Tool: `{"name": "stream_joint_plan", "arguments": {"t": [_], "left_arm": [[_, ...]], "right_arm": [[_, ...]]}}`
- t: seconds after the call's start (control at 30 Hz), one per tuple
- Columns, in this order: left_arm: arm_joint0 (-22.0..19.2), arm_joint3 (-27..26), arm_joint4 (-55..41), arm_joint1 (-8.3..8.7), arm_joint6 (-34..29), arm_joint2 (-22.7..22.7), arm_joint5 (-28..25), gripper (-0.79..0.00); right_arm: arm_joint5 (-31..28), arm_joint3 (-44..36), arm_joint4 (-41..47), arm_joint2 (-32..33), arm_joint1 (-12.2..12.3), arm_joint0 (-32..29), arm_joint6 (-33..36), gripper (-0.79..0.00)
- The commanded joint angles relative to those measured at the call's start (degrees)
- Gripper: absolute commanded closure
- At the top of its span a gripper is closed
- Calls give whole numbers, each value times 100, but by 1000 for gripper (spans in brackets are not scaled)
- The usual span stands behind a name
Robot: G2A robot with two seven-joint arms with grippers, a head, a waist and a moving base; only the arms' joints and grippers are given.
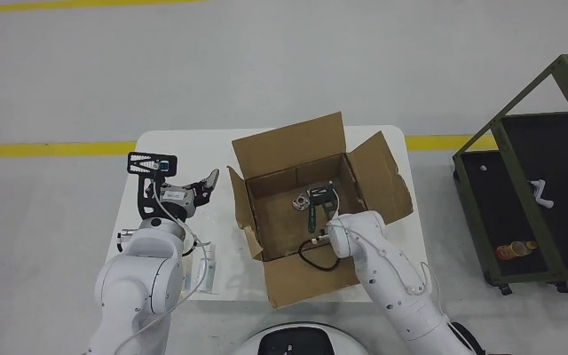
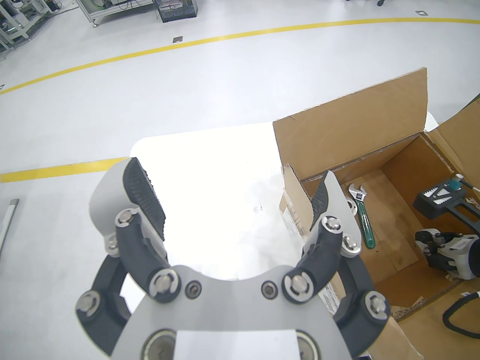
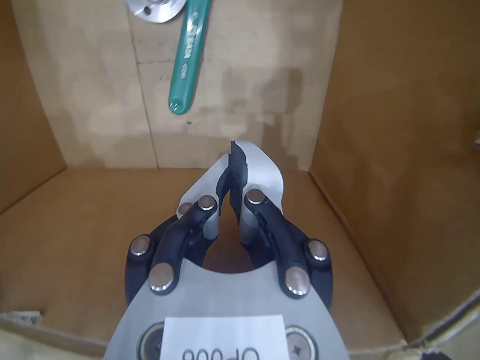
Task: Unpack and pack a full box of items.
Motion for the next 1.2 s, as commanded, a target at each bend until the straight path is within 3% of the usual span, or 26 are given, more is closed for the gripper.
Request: {"name": "stream_joint_plan", "arguments": {"t": [0.0,0.37,0.5,0.6,1.17], "left_arm": [[0,0,0,0,0,0,0,-785],[0,0,0,0,0,0,0,-785],[0,0,0,0,0,0,0,-785],[0,0,0,0,0,0,0,-785],[0,0,0,0,0,0,0,-785]], "right_arm": [[-57,-118,99,34,1,-50,105,0],[-346,-746,283,61,9,-292,396,0],[-287,-332,-365,20,19,-195,-61,0],[-370,19,-340,-73,-13,-117,-136,0],[-1039,-971,-142,140,49,-514,888,0]]}}
